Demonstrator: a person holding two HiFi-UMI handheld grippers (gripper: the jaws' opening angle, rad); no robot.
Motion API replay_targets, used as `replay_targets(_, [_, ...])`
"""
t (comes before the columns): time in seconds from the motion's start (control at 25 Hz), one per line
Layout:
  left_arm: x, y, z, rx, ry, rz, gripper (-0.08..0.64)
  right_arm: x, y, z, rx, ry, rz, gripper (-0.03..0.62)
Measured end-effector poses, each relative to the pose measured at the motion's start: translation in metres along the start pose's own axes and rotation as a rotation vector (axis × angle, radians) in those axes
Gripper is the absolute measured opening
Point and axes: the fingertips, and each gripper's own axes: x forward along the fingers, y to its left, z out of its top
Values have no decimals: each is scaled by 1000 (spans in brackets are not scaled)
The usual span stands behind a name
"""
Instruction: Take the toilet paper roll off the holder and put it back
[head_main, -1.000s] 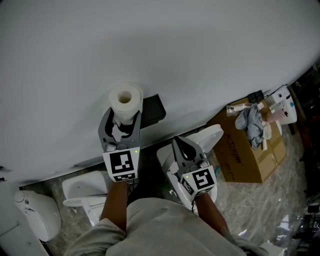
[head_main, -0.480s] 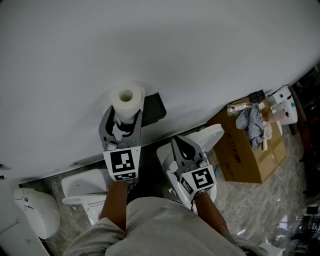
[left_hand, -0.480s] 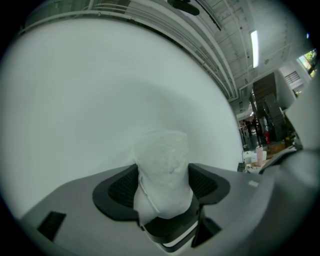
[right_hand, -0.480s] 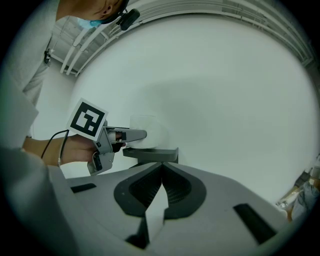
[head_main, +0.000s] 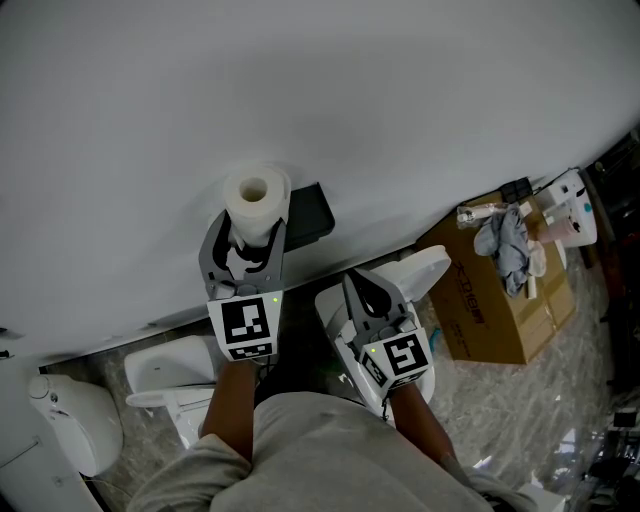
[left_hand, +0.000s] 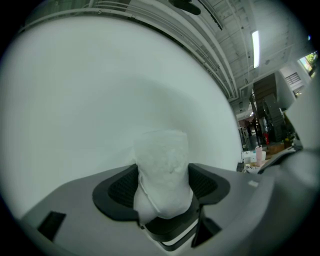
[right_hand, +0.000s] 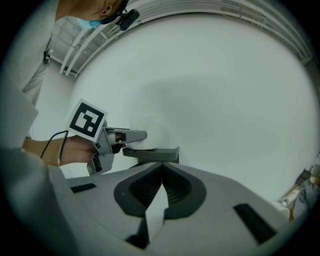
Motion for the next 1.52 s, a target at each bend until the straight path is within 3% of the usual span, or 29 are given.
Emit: replay_targets(1.52, [-9,-10,-9,-15,41,-3,322,-11,13,-8,18,-2,19,5])
